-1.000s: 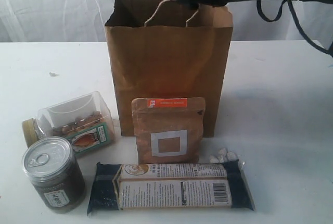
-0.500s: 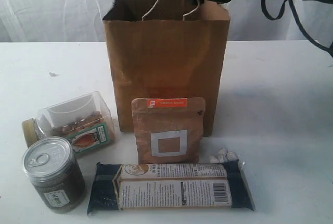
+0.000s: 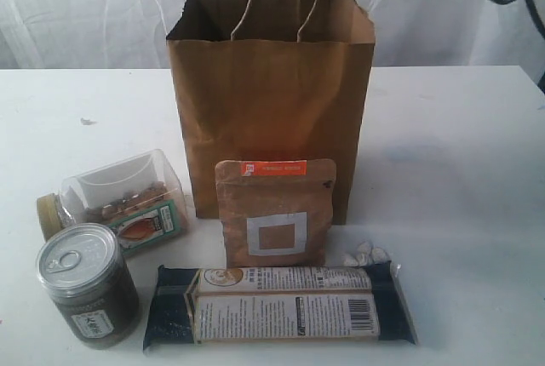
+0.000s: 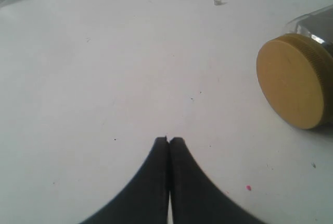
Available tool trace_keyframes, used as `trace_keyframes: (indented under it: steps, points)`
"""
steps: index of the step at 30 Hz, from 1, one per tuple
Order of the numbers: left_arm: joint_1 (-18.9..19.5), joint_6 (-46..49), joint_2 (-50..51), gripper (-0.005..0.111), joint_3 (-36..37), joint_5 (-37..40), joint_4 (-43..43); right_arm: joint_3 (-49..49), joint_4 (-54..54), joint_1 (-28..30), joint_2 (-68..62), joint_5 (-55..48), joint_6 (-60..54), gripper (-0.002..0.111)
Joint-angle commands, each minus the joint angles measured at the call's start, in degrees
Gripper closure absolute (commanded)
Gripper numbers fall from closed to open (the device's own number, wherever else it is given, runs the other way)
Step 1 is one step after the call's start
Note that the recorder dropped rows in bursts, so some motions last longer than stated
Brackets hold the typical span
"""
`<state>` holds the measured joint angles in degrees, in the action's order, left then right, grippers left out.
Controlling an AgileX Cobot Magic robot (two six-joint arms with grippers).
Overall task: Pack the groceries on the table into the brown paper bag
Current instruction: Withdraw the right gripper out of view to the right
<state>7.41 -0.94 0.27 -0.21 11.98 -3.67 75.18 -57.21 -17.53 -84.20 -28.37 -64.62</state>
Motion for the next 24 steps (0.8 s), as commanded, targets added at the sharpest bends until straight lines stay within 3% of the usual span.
trace_keyframes:
  steps: [1, 7, 12, 16, 24]
  points:
    - [-0.1, 0.1, -0.3, 0.107, 0.2, 0.0, 0.1, 0.2, 27.2, 2.3, 3.4, -2.9, 22.5, 0.078]
    - [-0.1, 0.1, -0.3, 0.107, 0.2, 0.0, 0.1, -2.8, 57.2, 6.6, 7.1, -8.3, 46.1, 0.095]
    - [-0.1, 0.1, -0.3, 0.107, 0.2, 0.0, 0.1, -9.0, 73.8, 12.8, 7.6, -7.5, 64.6, 0.1]
    - [-0.1, 0.1, -0.3, 0.107, 0.2, 0.0, 0.1, -16.2, 76.4, 16.9, 6.6, -6.2, 74.9, 0.1]
    - [-0.1, 0.1, -0.3, 0.107, 0.2, 0.0, 0.1, -27.1, 75.7, 17.5, 4.5, -6.9, 78.1, 0.1]
